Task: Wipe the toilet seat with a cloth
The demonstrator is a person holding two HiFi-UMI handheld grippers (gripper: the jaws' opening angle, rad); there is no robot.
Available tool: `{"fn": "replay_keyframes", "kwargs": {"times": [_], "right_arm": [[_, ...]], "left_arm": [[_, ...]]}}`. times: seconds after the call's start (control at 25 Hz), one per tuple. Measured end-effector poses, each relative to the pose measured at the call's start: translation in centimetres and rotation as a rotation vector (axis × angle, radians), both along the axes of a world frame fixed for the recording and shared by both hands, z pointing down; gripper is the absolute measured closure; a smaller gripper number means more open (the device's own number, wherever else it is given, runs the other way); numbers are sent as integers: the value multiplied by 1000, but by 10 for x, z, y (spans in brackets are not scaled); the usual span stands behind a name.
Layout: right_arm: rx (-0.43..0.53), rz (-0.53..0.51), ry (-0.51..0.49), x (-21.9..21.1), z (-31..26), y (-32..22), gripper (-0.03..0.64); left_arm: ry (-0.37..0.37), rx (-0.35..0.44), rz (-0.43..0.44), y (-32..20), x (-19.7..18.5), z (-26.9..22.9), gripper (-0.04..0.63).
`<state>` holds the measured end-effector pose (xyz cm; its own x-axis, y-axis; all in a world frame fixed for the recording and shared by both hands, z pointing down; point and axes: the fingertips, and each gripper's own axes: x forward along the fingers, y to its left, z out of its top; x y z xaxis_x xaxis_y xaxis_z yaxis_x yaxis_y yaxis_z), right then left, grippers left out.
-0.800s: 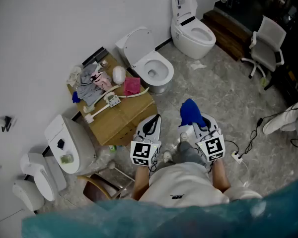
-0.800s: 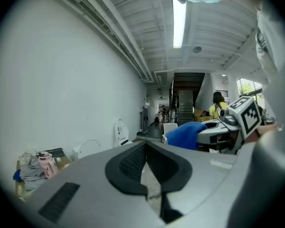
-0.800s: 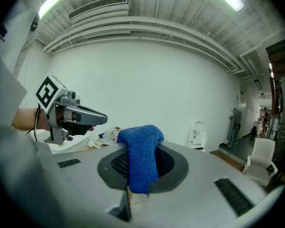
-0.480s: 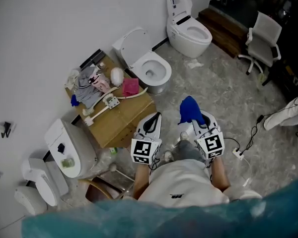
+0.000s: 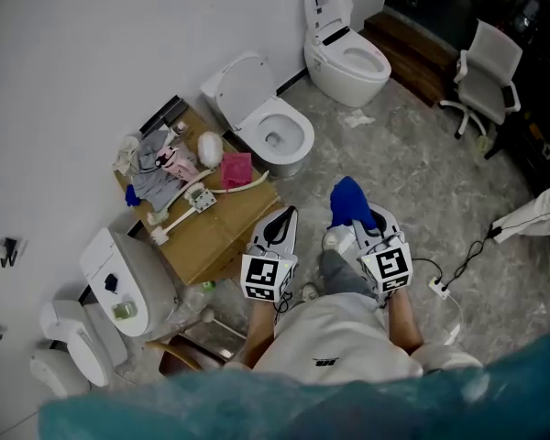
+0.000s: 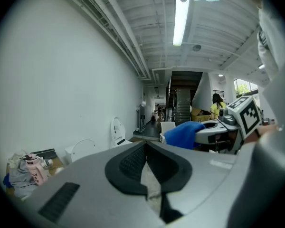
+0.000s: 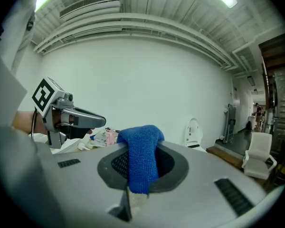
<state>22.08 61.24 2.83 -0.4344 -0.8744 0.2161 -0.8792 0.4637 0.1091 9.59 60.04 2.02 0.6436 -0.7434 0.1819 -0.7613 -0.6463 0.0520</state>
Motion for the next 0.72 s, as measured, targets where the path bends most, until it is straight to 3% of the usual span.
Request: {"fn": "replay_keyframes", "kwargs": {"times": [0.72], "right_arm": [[-44,-154,-42,54,12,-183,594]], "left_arm": [[-58,-48,-120,-171,57,8,586]]}}
